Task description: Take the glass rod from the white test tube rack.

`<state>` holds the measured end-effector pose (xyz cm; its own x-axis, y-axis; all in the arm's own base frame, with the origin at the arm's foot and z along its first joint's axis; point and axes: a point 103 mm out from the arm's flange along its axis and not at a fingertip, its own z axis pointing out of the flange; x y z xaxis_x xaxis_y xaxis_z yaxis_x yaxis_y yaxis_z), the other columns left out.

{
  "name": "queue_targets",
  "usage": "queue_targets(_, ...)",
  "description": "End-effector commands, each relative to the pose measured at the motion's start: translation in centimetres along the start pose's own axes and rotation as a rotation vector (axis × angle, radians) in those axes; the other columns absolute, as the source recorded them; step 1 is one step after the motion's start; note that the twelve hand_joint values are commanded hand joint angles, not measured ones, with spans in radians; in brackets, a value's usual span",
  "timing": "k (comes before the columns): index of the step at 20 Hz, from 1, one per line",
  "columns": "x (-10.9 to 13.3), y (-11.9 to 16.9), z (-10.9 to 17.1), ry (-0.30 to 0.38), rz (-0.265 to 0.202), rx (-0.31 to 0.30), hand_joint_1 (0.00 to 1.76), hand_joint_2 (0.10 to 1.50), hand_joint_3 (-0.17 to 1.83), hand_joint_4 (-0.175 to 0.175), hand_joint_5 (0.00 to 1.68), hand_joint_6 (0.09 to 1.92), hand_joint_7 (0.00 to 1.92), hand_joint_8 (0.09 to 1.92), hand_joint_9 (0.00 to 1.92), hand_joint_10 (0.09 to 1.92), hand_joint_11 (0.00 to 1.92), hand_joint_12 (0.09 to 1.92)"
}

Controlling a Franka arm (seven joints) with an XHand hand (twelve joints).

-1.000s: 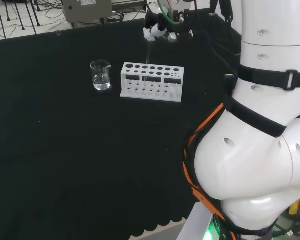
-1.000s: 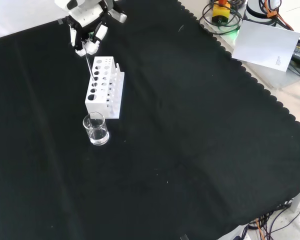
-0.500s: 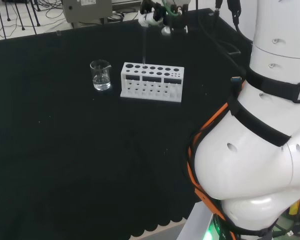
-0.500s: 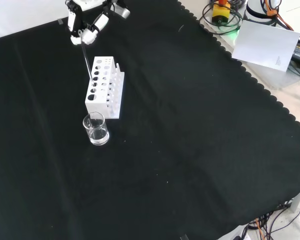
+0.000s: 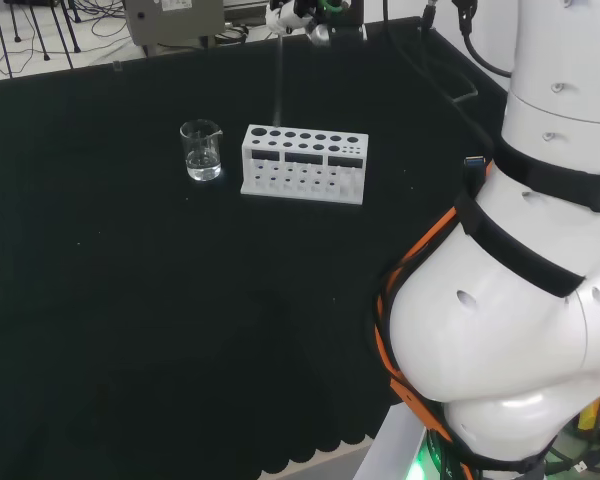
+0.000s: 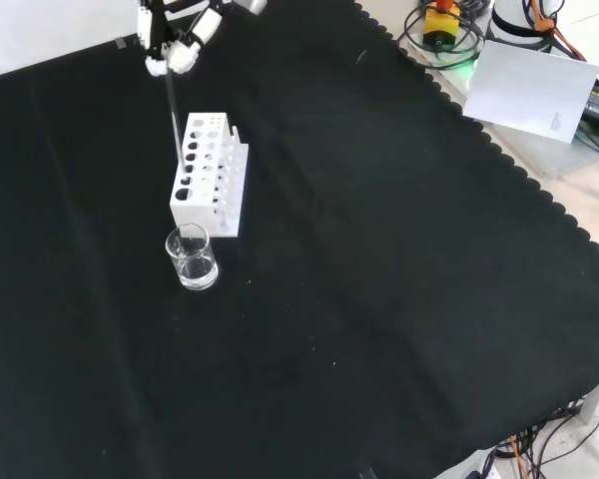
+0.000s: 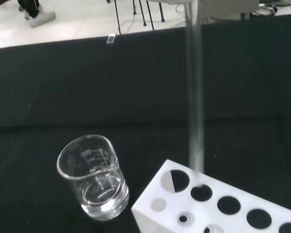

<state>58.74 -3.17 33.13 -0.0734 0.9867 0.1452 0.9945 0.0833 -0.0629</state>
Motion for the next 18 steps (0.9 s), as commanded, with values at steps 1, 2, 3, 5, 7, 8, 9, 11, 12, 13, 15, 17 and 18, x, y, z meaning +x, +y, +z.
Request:
queue_targets(1,1.4,-2.1,-3.1,-0.041,0.024,-0.006,1.31,1.10,-0.17,-0.175,1.29,0.18,1.23,0.91,1.72,0.56,1.62,0.81)
queue_targets(2,1.5,-2.3,-3.3,-0.044,0.025,-0.008,1.31,1.10,-0.17,-0.175,1.29,0.18,1.23,0.91,1.72,0.56,1.62,0.81)
queue_targets(3,1.7,-2.6,-3.4,-0.048,0.025,-0.011,1.31,1.10,-0.17,-0.175,1.29,0.18,1.23,0.91,1.72,0.56,1.62,0.81)
queue_targets(5,2.1,-3.0,-3.7,-0.046,0.022,-0.020,1.31,1.10,-0.17,-0.175,1.29,0.18,1.24,0.90,1.72,0.56,1.62,0.81)
queue_targets(7,2.4,-3.3,-3.9,-0.049,0.019,-0.026,1.31,1.09,-0.17,-0.175,1.29,0.18,1.24,0.90,1.72,0.56,1.62,0.81)
queue_targets(8,2.6,-3.4,-4.0,-0.045,0.017,-0.028,1.31,1.09,-0.17,-0.175,1.29,0.17,1.24,0.90,1.72,0.55,1.62,0.81)
queue_targets(9,2.8,-3.5,-4.1,-0.042,0.014,-0.032,1.31,1.09,-0.17,-0.175,1.29,0.17,1.24,0.89,1.72,0.55,1.62,0.81)
queue_targets(11,3.2,-3.6,-4.3,-0.044,0.002,-0.041,1.31,1.09,-0.17,-0.175,1.29,0.17,1.24,0.89,1.72,0.55,1.62,0.81)
queue_targets(12,3.5,-3.7,-4.4,-0.044,-0.003,-0.047,1.31,1.09,-0.17,-0.175,1.29,0.17,1.24,0.89,1.72,0.55,1.62,0.81)
queue_targets(13,3.7,-3.7,-4.5,-0.044,-0.006,-0.050,1.31,1.09,-0.17,-0.175,1.29,0.17,1.24,0.89,1.72,0.55,1.62,0.81)
queue_targets(15,4.3,-3.7,-4.6,-0.045,-0.015,-0.053,1.31,1.09,-0.17,-0.175,1.29,0.17,1.24,0.89,1.73,0.55,1.62,0.80)
queue_targets(17,4.8,-3.7,-4.5,-0.048,-0.025,-0.052,1.31,1.09,-0.17,-0.175,1.29,0.17,1.24,0.89,1.73,0.55,1.62,0.80)
queue_targets(18,5.0,-3.7,-4.4,-0.050,-0.028,-0.051,1.31,1.09,-0.17,-0.175,1.29,0.17,1.24,0.89,1.73,0.55,1.62,0.80)
